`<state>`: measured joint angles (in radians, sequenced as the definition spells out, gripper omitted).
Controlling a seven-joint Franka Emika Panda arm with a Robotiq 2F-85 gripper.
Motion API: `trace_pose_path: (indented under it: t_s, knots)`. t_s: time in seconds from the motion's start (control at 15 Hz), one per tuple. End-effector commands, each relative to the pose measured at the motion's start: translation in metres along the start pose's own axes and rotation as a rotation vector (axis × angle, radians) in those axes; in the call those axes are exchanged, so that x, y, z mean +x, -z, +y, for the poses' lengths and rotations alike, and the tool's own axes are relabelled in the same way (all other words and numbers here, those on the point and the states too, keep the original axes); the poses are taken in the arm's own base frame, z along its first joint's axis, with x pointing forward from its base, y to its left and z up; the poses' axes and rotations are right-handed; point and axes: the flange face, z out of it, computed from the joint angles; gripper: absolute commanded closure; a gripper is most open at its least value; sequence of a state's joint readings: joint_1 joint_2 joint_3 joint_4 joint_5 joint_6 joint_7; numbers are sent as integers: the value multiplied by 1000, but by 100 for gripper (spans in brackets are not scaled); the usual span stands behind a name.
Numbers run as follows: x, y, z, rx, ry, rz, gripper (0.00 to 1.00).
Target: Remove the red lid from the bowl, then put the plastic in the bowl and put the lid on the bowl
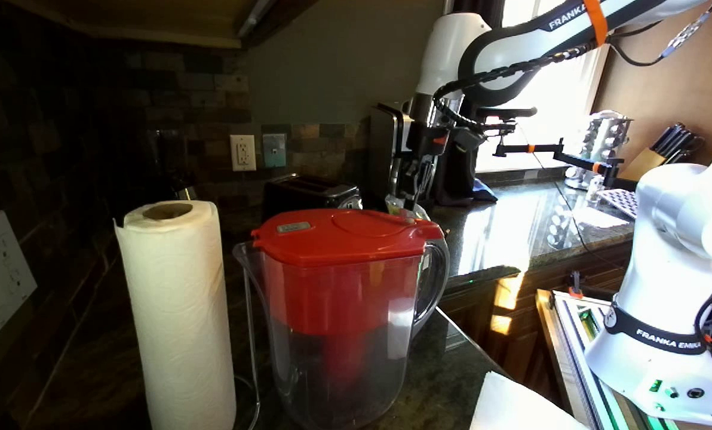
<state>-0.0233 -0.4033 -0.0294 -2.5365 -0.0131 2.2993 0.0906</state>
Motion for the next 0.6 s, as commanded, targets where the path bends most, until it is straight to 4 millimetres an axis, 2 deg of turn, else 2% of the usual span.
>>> trace_pose_path:
  t_s: [0.0,0.53]
  knots:
    - [15,-14,-9,33,34,19,100]
    - [29,-51,-13,62,48,-1,100]
